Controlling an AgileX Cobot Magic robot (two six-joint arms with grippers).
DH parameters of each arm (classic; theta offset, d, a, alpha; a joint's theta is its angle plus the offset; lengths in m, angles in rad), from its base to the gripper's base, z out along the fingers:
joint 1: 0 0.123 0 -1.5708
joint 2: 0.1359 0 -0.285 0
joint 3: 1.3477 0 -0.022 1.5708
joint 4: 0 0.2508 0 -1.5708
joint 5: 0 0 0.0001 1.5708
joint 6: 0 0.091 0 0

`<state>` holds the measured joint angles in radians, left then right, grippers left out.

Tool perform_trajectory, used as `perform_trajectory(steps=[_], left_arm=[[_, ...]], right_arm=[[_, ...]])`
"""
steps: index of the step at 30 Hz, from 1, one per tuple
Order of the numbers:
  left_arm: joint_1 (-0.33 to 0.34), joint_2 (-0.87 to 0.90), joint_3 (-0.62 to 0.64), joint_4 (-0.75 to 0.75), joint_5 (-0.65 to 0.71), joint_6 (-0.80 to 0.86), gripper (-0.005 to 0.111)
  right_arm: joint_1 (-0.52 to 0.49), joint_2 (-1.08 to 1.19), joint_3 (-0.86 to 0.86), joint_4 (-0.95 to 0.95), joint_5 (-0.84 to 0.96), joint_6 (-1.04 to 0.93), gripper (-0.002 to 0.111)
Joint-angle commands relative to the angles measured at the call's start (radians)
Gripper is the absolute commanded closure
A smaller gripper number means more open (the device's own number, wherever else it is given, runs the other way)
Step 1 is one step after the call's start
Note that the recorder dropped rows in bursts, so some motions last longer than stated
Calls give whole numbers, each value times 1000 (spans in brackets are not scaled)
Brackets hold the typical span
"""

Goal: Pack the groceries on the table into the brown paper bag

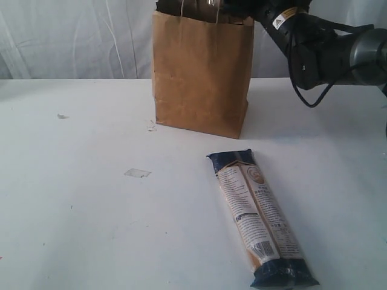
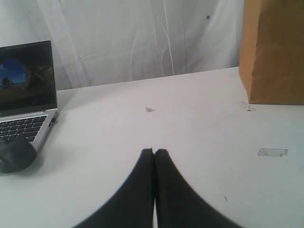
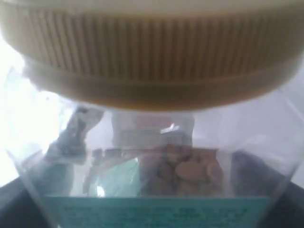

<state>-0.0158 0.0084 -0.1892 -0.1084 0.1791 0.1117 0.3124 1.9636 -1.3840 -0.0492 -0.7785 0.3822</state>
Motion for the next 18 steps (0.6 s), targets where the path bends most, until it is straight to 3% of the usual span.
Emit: perform_trajectory(steps=[1, 6, 18], left_arm=[[-6, -8, 3, -2, 1, -2, 107], [-6, -8, 3, -2, 1, -2, 107], [-6, -8, 3, -2, 1, -2, 107]], right_arm=[[-1, -7, -10, -5, -6, -24, 67], [-1, -7, -10, -6, 62, -24, 49], [-1, -7, -10, 0, 137, -127, 48]])
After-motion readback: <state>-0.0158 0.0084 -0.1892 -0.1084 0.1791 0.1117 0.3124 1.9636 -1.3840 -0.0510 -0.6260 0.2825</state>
